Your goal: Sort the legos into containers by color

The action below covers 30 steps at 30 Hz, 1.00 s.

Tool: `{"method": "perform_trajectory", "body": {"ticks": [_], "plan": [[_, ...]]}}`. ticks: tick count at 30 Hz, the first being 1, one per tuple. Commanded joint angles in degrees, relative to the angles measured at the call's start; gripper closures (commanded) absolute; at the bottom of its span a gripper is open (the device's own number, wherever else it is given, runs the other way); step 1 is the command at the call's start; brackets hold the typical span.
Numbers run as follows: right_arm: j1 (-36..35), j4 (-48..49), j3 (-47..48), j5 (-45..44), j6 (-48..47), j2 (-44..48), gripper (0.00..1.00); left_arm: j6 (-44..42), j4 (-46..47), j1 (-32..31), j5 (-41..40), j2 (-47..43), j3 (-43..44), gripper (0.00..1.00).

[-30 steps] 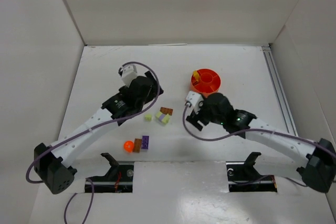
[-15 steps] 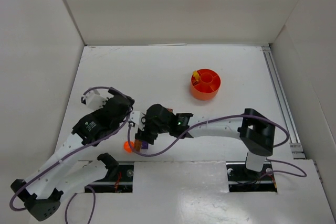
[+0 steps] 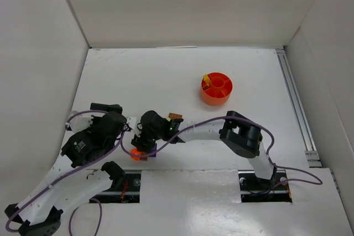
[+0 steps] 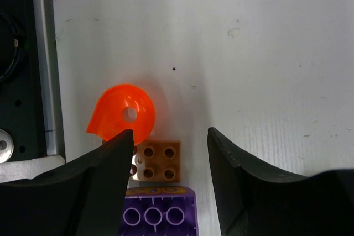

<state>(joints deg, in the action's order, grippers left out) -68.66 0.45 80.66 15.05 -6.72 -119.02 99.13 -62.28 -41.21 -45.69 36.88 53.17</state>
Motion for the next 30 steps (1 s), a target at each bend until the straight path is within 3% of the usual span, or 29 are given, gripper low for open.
{"method": "perform_trajectory", "body": {"ticks": [1,10,14,22,24,26,30], "plan": [[-0.07,2.80,3.71,1.82,1.62,-0.94,0.39,5.63,-2.49,0.17,-5.98,-1.11,-0.43,0.00],[-0.07,2.80,6.26,5.78,2.77,-5.60,0.42,7.30,-2.49,0.17,-7.75,1.08,-1.49,0.00],[-0.07,2.80,6.26,8.05,3.29,-6.66,0.49,7.92,-2.49,0.17,-8.97,2.40,-1.49,0.00],[-0.59,5.17,3.45,10.70,4.88,-6.14,0.83,8.45,-2.49,0.17,-10.12,3.55,-1.49,0.00],[-0.59,5.96,1.88,11.40,5.48,-5.52,0.87,8.45,-2.49,0.17,-10.64,3.55,-1.49,0.00],[-0.59,7.11,1.34,11.41,5.49,-4.73,0.99,8.97,-2.49,0.17,-10.65,3.55,-1.49,0.00],[-0.59,7.64,0.55,11.41,5.49,-3.23,1.00,8.97,-2.49,0.17,-10.65,3.55,-1.49,0.00]]}}
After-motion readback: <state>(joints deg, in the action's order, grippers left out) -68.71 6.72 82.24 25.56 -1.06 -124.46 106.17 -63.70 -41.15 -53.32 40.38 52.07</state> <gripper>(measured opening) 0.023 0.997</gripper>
